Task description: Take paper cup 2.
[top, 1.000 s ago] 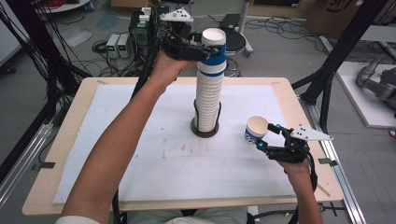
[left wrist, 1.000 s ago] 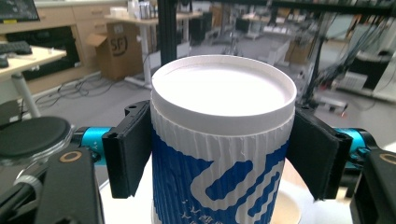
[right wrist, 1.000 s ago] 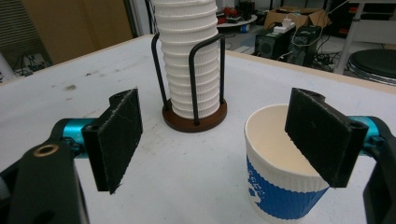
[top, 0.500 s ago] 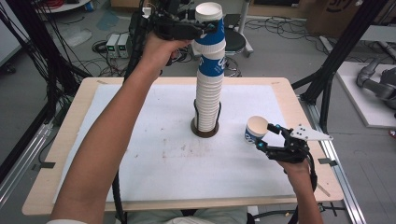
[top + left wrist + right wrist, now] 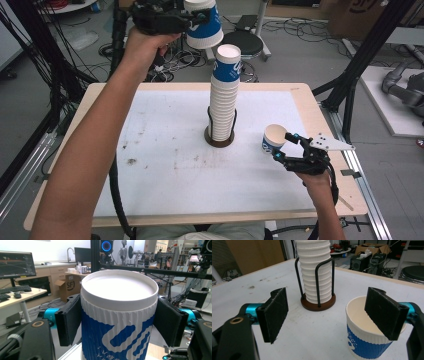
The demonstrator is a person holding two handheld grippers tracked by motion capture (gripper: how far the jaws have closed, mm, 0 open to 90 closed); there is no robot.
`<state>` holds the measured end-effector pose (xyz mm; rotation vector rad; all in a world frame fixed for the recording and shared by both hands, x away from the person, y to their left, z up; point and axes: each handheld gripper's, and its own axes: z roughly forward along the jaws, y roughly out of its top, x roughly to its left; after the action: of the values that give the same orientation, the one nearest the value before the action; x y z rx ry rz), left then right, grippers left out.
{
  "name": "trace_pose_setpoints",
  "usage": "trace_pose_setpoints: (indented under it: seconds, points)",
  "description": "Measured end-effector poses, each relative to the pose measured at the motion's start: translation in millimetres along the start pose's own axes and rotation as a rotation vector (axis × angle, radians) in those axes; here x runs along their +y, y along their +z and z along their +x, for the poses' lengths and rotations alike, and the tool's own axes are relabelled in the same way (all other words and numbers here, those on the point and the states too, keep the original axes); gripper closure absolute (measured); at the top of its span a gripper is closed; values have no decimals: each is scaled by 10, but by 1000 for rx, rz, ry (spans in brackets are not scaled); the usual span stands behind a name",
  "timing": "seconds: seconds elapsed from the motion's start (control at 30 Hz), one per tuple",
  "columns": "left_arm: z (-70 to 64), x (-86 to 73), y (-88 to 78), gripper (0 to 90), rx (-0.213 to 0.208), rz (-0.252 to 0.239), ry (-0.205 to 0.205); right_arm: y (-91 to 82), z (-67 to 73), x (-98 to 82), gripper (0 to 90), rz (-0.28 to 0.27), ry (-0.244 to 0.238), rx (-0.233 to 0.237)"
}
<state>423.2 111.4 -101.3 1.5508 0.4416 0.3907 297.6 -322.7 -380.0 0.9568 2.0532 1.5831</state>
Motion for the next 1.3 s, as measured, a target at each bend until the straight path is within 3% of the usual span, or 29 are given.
trace_pose_setpoints:
  seconds: [0.17, 0.43, 0.9, 1.3]
  points:
    - [0, -39, -228, 274, -16, 8, 10, 8, 18, 2, 194, 0, -3, 6]
    - [14, -262, -535, 274, -51, 29, 17, 51, 42, 6, 194, 5, -8, 16]
    - [121, -935, -932, 274, -88, 77, 15, 133, 95, -12, 194, 23, -14, 32]
    - [37, -1591, -1021, 274, -92, 112, 9, 205, 129, -34, 194, 38, -17, 40]
